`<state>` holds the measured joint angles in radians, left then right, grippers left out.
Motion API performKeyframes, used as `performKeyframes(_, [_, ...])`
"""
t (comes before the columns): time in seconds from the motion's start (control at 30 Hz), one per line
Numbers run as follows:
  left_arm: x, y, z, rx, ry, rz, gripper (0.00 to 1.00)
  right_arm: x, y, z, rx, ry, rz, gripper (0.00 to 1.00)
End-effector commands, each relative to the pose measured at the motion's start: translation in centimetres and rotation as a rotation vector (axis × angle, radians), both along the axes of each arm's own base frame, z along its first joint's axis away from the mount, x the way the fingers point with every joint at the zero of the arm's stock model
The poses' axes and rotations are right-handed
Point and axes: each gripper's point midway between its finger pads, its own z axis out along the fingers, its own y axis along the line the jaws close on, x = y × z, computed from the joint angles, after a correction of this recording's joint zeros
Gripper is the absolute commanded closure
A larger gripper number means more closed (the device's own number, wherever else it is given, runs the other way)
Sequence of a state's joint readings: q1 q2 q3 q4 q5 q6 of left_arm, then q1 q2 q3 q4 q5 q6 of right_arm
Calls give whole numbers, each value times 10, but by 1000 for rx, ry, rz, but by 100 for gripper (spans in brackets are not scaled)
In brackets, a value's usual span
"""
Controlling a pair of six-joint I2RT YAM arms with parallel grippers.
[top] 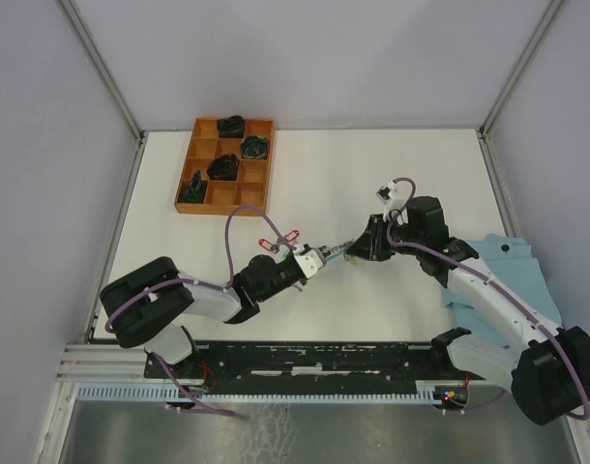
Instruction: Put the keys on the keyring
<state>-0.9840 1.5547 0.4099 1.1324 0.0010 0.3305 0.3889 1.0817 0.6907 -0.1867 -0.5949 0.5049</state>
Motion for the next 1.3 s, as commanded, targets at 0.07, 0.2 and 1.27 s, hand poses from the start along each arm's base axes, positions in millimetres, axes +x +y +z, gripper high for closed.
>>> performKeyframes(0.07, [0, 0, 52, -169, -68, 8, 97, 10, -10, 18, -40, -93, -50, 71])
performKeyframes(0.2, [-1, 1, 52, -172, -65, 8, 97, 13, -9, 24, -17, -111, -65, 70])
performKeyframes(1.27, [-4, -2, 58, -227, -37, -13, 97, 14, 11, 38, 134, -105, -12, 79])
